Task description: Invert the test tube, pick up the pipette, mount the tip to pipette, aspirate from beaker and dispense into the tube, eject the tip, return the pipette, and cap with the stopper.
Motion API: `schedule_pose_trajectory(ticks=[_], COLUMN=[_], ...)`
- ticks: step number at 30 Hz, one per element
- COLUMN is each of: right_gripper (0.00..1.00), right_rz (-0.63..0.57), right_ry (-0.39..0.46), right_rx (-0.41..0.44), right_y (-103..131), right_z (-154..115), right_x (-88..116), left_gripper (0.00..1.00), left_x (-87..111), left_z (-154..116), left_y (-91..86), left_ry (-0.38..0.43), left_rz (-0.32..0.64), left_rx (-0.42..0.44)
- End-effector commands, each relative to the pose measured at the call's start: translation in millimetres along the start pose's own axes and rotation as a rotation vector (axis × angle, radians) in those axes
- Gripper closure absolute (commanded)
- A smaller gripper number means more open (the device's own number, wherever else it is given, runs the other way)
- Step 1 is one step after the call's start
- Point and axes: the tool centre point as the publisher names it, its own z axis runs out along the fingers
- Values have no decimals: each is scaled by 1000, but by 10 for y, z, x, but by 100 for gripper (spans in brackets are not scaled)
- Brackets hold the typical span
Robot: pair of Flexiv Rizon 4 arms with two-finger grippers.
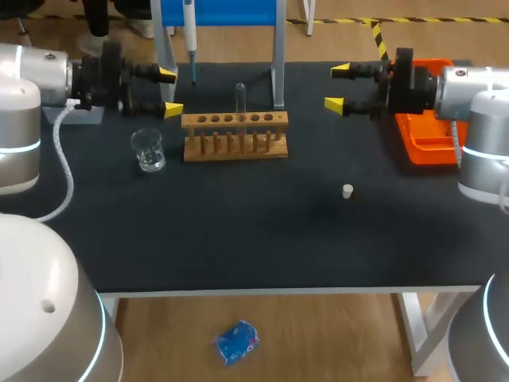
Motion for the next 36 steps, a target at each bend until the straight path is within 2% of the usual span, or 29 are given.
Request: schedule_pose_trajectory(ticks=[1,7,10,14,24,29,36], right_gripper=[0,0,0,0,0,0,0], right_rz=[0,0,-12,-44,-33,-23,-8], right_ry=[-2,-2,39,107,295,353,387], right_rx=[1,1,6,13,-66,-86,-65], right_y=[-3,-3,-31,-83,-206,-199,-258], right_z=[3,3,88,291,920,1161,1422], right_x=[7,7,30,86,82,-6,-92], left_gripper=[0,0,0,0,0,0,0], left_x=[55,55,55,55,55,55,55], left_z=[-13,-13,-13,-13,-13,-13,-13], left_y=[-16,-16,-16,-16,-16,-16,-16], left_ry=[-19,-19,-19,-19,-19,-19,-19], left_rz=[0,0,0,0,0,0,0], left_rx=[-2,-2,-2,-2,-2,-2,-2])
